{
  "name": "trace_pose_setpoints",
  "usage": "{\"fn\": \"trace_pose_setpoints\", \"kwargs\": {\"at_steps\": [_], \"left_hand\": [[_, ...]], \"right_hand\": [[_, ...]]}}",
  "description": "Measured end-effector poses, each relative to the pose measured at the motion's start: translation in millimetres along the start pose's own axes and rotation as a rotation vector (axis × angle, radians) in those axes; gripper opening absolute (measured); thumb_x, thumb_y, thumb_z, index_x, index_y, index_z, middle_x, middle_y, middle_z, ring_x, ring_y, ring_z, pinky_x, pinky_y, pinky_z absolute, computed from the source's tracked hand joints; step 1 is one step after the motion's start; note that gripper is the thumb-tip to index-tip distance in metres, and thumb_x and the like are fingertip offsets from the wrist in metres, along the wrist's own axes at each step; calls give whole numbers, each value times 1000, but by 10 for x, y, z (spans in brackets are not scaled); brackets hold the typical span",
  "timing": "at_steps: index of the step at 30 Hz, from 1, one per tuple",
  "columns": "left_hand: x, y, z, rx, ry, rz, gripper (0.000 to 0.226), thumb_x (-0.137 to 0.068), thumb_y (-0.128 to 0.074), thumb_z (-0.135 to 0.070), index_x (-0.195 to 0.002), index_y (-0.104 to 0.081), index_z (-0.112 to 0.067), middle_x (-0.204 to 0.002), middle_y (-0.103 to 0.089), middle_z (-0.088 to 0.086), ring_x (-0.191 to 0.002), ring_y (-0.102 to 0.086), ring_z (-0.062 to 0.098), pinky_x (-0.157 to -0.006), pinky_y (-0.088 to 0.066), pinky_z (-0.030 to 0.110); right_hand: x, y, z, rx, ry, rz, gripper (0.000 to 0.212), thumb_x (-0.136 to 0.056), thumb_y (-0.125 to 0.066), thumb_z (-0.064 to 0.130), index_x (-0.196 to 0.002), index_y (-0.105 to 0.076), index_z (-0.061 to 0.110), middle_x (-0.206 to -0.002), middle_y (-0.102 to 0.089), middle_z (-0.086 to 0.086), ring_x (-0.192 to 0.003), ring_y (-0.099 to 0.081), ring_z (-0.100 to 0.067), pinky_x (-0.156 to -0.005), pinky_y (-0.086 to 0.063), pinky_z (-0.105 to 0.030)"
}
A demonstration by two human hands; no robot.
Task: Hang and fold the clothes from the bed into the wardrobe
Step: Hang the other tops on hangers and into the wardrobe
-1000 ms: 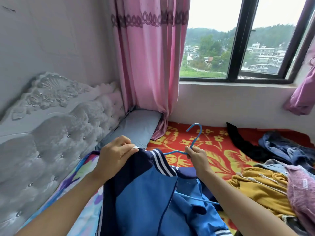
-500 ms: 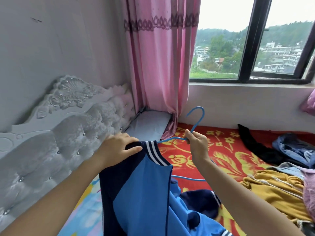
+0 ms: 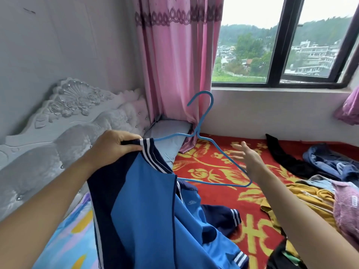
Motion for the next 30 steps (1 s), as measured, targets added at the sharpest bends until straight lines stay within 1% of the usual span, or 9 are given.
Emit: {"fn": "trace_pose_setpoints", "kwargs": {"at_steps": [5,8,11,16,20,22,25,27,30], "left_hand": [[-59,85,-223,-111,-63,29,62,-73,-77,-17,-75,-54,-75,-80,-60,-43,-86,-61,-6,-81,-48,22],[-59,173,-214,-191,-46,44,62,-73,-77,-21,-77,-51,-77,-74,-52,-52,-84,-58,-15,-81,-46,20],[-19,386,-132,-170,-4,-15,67,-71,-78,-17,-75,-50,-78,-75,-54,-50,-83,-61,-10,-81,-48,21],[-35,543,-234,-100,-15,-94,71,-71,-78,-12,-69,-50,-77,-69,-50,-53,-79,-54,-26,-80,-38,-3],[-45,680,-349,-53,-39,-187,72,-72,-77,-9,-67,-51,-76,-69,-51,-52,-78,-54,-26,-79,-38,-4],[-25,778,-350,-21,-26,-237,70,-73,-76,-9,-65,-52,-74,-68,-52,-50,-77,-55,-25,-77,-38,-4],[47,927,-354,4,-30,-306,67,-74,-76,-8,-70,-56,-72,-71,-55,-48,-78,-57,-22,-78,-41,-1],[115,1020,-359,14,-23,-346,65,-75,-75,-9,-72,-57,-71,-72,-55,-48,-79,-57,-22,-78,-42,0],[189,1134,-246,-21,8,-385,56,-75,-74,-10,-74,-62,-65,-70,-52,-50,-76,-55,-24,-78,-40,-2]], "right_hand": [[42,-126,-949,-4,-296,63,18,-96,-43,12,-92,-61,8,-89,-66,-11,-54,-67,-18,-64,-46,-30],[72,-227,-1239,-182,-387,38,20,-96,-42,12,-90,-60,6,-83,-64,-12,-56,-67,-21,-59,-50,-32],[99,-267,-1492,-267,-442,-43,21,-98,-38,10,-88,-56,5,-82,-59,-13,-61,-62,-25,-61,-45,-33],[358,-1334,-1235,145,-252,286,21,-87,-51,-2,-70,-59,8,-57,-56,-5,-47,-51,-13,-50,-40,-20],[469,-2183,-987,490,4,427,25,-86,-57,14,-62,-50,14,-66,-54,-9,-66,-51,-20,-60,-37,-27],[524,-2372,-1003,663,72,465,12,-88,-54,17,-82,-58,8,-94,-63,-17,-85,-57,-24,-68,-35,-26],[580,-2634,-1138,766,166,560,31,-91,-49,16,-119,-56,6,-122,-60,-11,-113,-55,-27,-82,-41,-28],[590,-2701,-1182,738,193,515,25,-89,-52,24,-109,-60,13,-109,-64,-6,-103,-58,-24,-76,-41,-28],[413,-2343,-1092,503,119,257,8,-85,-49,13,-78,-54,16,-78,-58,-6,-74,-51,-22,-62,-34,-29]]}}
Point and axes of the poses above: each hand's wrist, its own x-axis away from the middle knuckle, its own y-axis out of the back of the hand, z = x × y, the point moved 9 cm from there along -x, towards the middle knuckle
